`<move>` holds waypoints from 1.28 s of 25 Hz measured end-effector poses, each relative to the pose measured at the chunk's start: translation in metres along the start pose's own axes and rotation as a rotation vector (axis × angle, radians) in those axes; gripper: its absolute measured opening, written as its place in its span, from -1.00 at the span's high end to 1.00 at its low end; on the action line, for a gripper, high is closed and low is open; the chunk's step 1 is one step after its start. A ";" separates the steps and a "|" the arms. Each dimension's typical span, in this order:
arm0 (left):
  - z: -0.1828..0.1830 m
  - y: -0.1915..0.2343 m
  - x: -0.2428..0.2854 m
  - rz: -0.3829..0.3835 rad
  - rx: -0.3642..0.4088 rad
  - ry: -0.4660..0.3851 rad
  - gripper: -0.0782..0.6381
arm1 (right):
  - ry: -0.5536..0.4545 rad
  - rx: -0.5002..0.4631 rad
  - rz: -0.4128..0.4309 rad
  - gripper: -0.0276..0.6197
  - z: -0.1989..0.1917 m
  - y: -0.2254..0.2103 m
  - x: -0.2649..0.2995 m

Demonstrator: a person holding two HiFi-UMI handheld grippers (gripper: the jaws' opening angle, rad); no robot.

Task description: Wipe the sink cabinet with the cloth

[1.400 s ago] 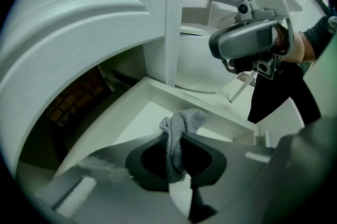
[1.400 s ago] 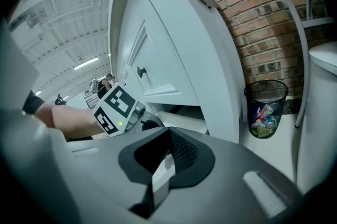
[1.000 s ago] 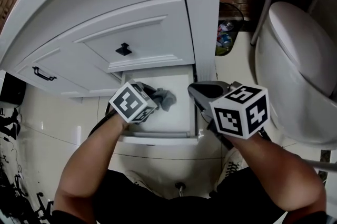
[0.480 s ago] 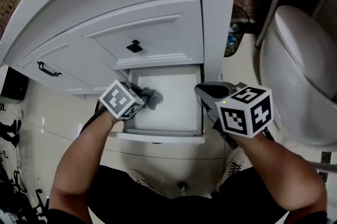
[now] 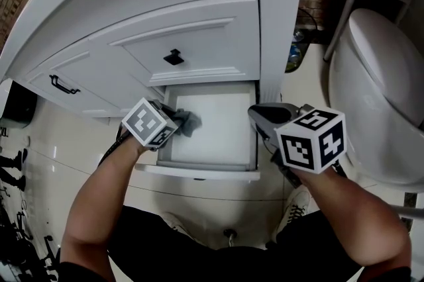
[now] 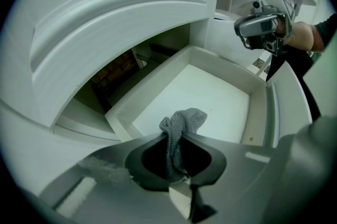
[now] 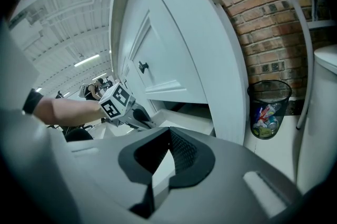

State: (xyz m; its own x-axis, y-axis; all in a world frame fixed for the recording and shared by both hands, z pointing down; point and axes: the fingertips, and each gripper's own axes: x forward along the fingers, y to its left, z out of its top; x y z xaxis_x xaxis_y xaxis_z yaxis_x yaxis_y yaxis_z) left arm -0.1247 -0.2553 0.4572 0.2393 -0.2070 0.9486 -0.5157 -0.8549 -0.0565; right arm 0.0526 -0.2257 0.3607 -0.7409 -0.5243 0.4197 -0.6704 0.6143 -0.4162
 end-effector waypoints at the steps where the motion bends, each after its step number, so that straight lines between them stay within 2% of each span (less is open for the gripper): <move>1: 0.001 -0.001 -0.001 -0.001 0.000 -0.004 0.67 | -0.002 0.000 0.000 0.90 0.000 0.000 0.000; 4: 0.012 -0.010 -0.004 -0.019 0.008 -0.026 0.67 | -0.007 -0.001 0.000 0.90 0.001 -0.001 -0.003; 8: 0.036 -0.034 -0.009 -0.073 0.057 -0.056 0.67 | -0.022 0.003 -0.004 0.90 0.005 -0.002 -0.007; 13: 0.070 -0.085 -0.008 -0.246 0.154 -0.114 0.67 | -0.036 0.010 -0.007 0.90 0.008 -0.004 -0.013; 16: 0.082 -0.114 -0.001 -0.334 0.235 -0.103 0.67 | -0.049 0.017 -0.010 0.90 0.011 -0.007 -0.018; 19: 0.087 -0.135 0.008 -0.401 0.282 -0.085 0.67 | -0.064 0.022 -0.012 0.90 0.014 -0.010 -0.023; 27: 0.080 -0.156 0.016 -0.449 0.381 -0.016 0.67 | -0.060 0.023 -0.008 0.90 0.012 -0.008 -0.028; 32: 0.061 -0.144 0.012 -0.428 0.370 0.017 0.67 | -0.056 0.023 -0.009 0.90 0.011 -0.007 -0.026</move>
State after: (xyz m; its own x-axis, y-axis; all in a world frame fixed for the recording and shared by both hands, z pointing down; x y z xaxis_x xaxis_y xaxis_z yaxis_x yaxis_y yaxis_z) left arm 0.0029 -0.1642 0.4576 0.3489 0.1993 0.9157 -0.0520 -0.9715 0.2313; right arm 0.0767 -0.2231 0.3435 -0.7355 -0.5623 0.3781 -0.6773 0.5959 -0.4315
